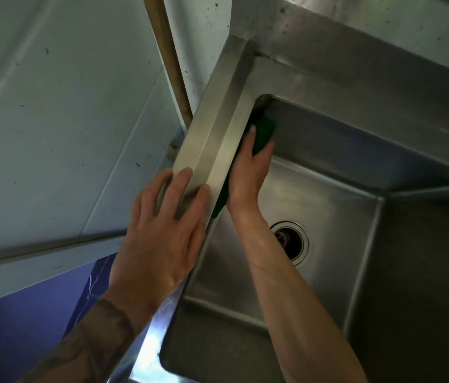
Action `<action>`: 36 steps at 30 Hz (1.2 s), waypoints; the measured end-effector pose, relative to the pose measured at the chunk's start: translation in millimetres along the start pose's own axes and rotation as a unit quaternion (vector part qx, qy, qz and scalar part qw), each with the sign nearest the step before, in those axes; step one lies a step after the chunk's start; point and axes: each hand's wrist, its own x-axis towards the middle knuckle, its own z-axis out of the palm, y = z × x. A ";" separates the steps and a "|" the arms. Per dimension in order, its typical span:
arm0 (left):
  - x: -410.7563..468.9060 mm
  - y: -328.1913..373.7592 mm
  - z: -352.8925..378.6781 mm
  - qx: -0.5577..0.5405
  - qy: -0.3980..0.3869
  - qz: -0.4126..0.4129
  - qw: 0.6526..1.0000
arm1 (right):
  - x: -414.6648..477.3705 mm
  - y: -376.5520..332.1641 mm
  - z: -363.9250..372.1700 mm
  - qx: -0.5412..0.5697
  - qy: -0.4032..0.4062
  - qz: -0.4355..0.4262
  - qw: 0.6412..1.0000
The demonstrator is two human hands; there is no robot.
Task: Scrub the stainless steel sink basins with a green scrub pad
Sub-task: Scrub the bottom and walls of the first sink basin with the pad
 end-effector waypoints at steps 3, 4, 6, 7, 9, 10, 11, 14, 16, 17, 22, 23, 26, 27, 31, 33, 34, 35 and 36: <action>-0.3 0.5 -1.0 -0.008 -0.002 -0.003 1.000 | -0.2 0.4 0.2 -0.030 0.022 -0.025 0.999; -0.1 0.7 -0.8 -0.009 -0.001 -0.002 1.000 | 3.6 2.2 1.4 -0.046 0.015 0.004 0.999; 0.7 0.9 -1.7 -0.012 -0.003 -0.003 1.000 | 9.1 6.1 2.7 -0.068 -0.012 0.085 0.994; 1.3 1.2 -2.1 -0.015 -0.005 -0.005 1.000 | 10.3 7.3 1.7 -0.076 -0.021 0.109 0.991; 0.8 1.2 -2.1 -0.012 -0.010 -0.004 1.000 | 7.5 5.9 -1.3 -0.075 -0.022 0.112 0.991; 0.4 0.9 -2.2 -0.009 -0.013 -0.002 1.000 | 2.9 2.4 -2.5 -0.060 -0.023 0.104 0.992; 0.5 0.3 -2.2 -0.007 -0.015 0.000 1.000 | -2.1 -0.1 -3.0 -0.043 -0.023 0.092 0.995; 0.1 -0.2 -1.5 -0.016 -0.012 0.001 1.000 | -7.5 2.4 -2.2 -0.047 -0.021 0.048 0.998; -0.3 -0.4 -1.2 -0.025 -0.010 0.000 1.000 | -2.9 1.1 1.4 -0.063 -0.027 0.069 0.995; -0.4 -0.5 -0.6 -0.026 -0.009 0.001 1.000 | 0.4 0.0 2.6 -0.069 -0.031 0.094 0.993; -0.7 -1.0 1.2 -0.029 -0.006 0.000 1.000 | -5.0 -8.9 -5.1 -0.042 -0.022 0.091 0.995; 0.0 -0.4 0.9 -0.028 -0.008 -0.003 1.000 | -7.9 -9.4 -9.0 -0.025 -0.002 0.062 0.998; 1.9 1.1 -1.1 -0.031 -0.015 -0.003 0.999 | -10.2 -14.0 -14.4 -0.011 0.048 0.004 0.999; 1.9 1.2 -1.4 -0.030 -0.015 -0.003 0.999 | -8.8 -15.7 -13.6 -0.014 0.056 -0.001 0.998; 0.9 1.3 -1.3 -0.030 -0.014 -0.007 0.999 | 0.8 -13.4 -4.1 -0.013 0.061 0.052 0.997; 1.0 1.7 -1.3 -0.029 -0.016 -0.006 0.999 | -1.9 -12.3 -3.8 0.002 0.048 0.061 0.997; 1.6 2.2 -1.4 -0.028 -0.015 -0.006 0.999 | -5.7 -12.5 -7.0 0.016 0.033 0.049 0.998; 1.8 2.6 -1.4 -0.028 -0.015 -0.008 0.999 | -10.7 -13.4 -12.2 0.027 0.018 0.035 0.999; 1.8 2.7 -1.0 -0.027 -0.014 -0.009 0.999 | -14.9 -13.2 -17.7 0.033 0.005 0.022 0.999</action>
